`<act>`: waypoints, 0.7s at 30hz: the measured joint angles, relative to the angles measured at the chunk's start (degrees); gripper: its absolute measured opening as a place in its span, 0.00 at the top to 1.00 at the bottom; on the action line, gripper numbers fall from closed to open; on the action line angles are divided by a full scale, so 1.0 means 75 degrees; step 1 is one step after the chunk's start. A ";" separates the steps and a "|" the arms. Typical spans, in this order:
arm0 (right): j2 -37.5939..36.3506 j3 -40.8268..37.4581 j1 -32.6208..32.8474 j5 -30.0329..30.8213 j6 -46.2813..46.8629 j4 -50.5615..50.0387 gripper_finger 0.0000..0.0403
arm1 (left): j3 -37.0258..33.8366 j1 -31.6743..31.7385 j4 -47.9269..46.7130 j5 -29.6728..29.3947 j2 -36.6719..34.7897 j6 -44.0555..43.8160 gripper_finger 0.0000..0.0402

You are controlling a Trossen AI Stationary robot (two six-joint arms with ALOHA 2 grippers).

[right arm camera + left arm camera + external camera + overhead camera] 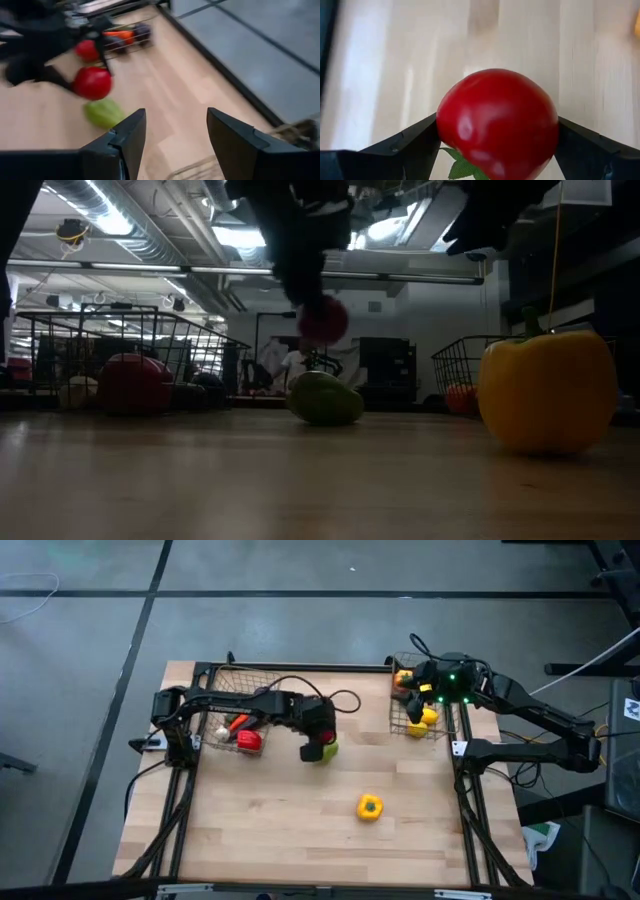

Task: Sort produce into baskets
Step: Put the red tomato into the right gold wire basket

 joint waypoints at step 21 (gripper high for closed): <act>-0.0003 0.0000 -0.0003 0.4460 0.0603 -0.1743 0.48 | 0.0072 0.0000 0.5956 -0.0173 0.0165 0.0380 0.17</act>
